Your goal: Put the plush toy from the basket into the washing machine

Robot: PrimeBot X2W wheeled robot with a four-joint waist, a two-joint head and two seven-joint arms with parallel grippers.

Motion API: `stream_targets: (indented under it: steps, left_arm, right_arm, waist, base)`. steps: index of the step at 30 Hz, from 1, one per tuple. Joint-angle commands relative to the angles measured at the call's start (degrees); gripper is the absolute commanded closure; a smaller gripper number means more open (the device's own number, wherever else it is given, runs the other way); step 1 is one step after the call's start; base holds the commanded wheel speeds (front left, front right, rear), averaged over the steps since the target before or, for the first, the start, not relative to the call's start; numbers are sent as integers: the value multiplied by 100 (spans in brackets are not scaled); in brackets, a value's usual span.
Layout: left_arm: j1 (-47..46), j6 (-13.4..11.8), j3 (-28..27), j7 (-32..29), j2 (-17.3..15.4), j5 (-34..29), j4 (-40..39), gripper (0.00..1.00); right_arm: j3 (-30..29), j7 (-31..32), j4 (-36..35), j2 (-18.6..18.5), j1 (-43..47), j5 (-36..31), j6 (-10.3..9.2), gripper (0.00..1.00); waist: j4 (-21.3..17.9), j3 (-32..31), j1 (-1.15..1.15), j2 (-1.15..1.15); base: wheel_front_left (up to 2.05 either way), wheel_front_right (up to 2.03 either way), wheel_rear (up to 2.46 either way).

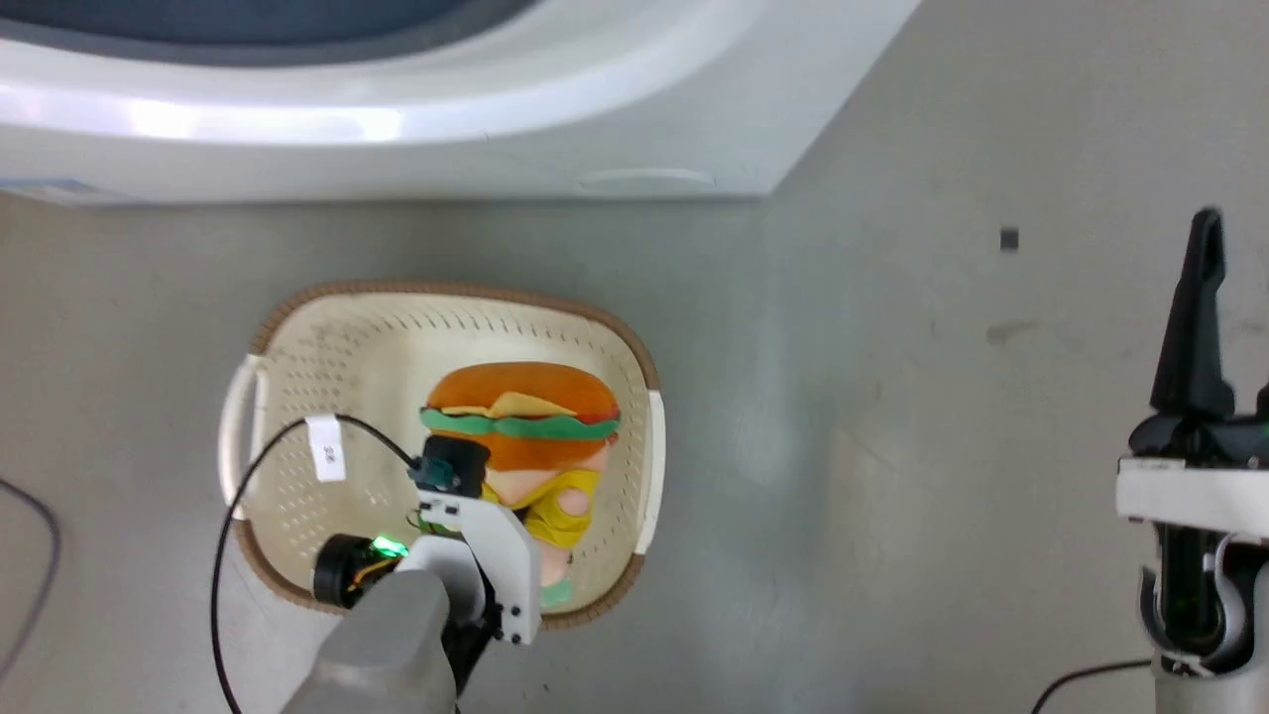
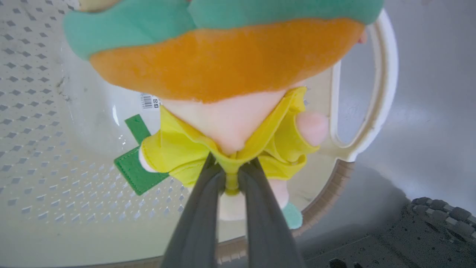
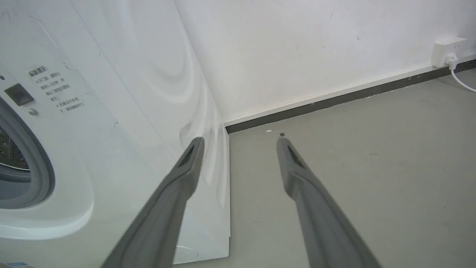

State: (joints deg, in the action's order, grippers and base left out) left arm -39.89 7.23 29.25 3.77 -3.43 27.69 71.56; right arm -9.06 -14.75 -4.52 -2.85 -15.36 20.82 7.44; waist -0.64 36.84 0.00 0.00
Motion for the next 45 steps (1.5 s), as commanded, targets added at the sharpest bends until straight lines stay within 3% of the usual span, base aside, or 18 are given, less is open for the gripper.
stream_targets:
  steps: [1, 8, 14, 26, 35, 45]
  left_arm:
    - [93, 24, 73, 102, 12, 49, -75, 100]
    - [454, 24, 303, 720, -65, 410, -343, 100]
    - [571, -4, 151, 1091, -237, 541, -572, 100]
    - [1214, -707, -1079, 1121, -699, 13, -3066, 100]
    - [978, -761, -1728, 1122, -682, -317, -3633, 100]
    - [-365, -723, -2114, 1122, -858, -651, -3242, 100]
  right_arm:
    - [-10, -25, 44, -3, 99, 16, 5, 0]
    - [-20, -25, 216, -3, 529, -49, 5, 0]
    - [1, -25, 267, -3, 870, -125, 5, 0]
    - [32, -25, 117, -3, 1304, -676, 5, 0]
    - [90, -25, -42, -3, 1163, -685, 5, 0]
    - [135, -25, -263, -3, 553, -587, 5, 0]
  waist:
    - [187, -502, 0, 0]
    - [364, -1245, 0, 0]
    - [455, -1866, 0, 0]
    - [478, -2526, 0, 0]
    - [274, -2281, 0, 0]
    - [-242, -1084, 0, 0]
  base:
    - [0, 0, 0]
    - [0, 0, 0]
    - [0, 0, 0]
    - [0, 0, 0]
    - [0, 0, 0]
    - [0, 0, 0]
